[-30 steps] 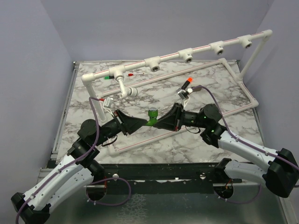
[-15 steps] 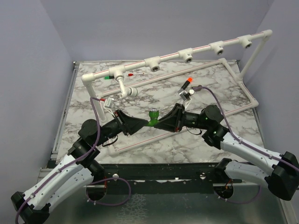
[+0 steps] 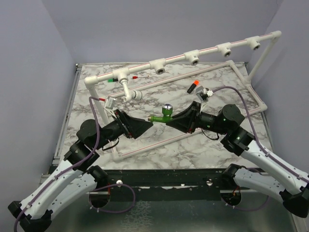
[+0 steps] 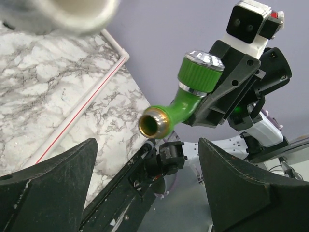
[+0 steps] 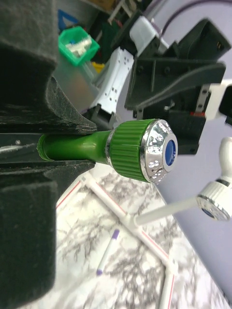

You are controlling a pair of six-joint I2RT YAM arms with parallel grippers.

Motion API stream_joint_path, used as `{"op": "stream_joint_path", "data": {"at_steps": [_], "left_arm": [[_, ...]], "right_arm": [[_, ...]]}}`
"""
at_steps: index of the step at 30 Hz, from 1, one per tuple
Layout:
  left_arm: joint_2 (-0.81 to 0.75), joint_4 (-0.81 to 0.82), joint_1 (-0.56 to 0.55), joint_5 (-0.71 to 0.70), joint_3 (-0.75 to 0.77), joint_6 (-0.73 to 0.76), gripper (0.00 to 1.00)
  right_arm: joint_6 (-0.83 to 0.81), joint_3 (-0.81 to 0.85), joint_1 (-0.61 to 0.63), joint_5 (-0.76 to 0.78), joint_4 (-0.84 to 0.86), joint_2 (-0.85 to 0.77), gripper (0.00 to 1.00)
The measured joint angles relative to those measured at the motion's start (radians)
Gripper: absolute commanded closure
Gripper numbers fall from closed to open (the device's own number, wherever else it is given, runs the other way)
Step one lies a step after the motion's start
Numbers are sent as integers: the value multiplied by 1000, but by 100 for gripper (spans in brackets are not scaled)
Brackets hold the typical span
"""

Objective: Install the water faucets

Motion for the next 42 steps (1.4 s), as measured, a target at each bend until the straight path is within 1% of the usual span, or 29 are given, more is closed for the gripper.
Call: {"op": "stream_joint_path", "data": {"at_steps": [5,11,18,22,27,32,35,37,42], "left_arm": [[61,-60,0,3,143,88,14],[196,-109,0,31,366,205,14],[404,-195,0,20,681,357,15],[513,-259,0,-27,847,444,14],[634,-336,0,-159,1026,556,14],[747,-377,21,-292,1161,666,11],[801,-384,52,-341,1209,706,11],[829,-384,89,-362,1218,723,11],[882,-383,219,-395,1213,732,11]], "right_arm": [[-118,86,0,112,-180,-41,100],[-249,199,0,270,-360,-54,100],[-339,274,0,379,-465,-51,100],[-373,317,0,429,-501,-41,99],[-414,366,0,478,-534,-21,99],[-444,416,0,518,-553,6,100],[-460,441,0,526,-561,24,100],[-471,458,0,532,-565,37,99],[-505,502,0,544,-566,82,100]]}}
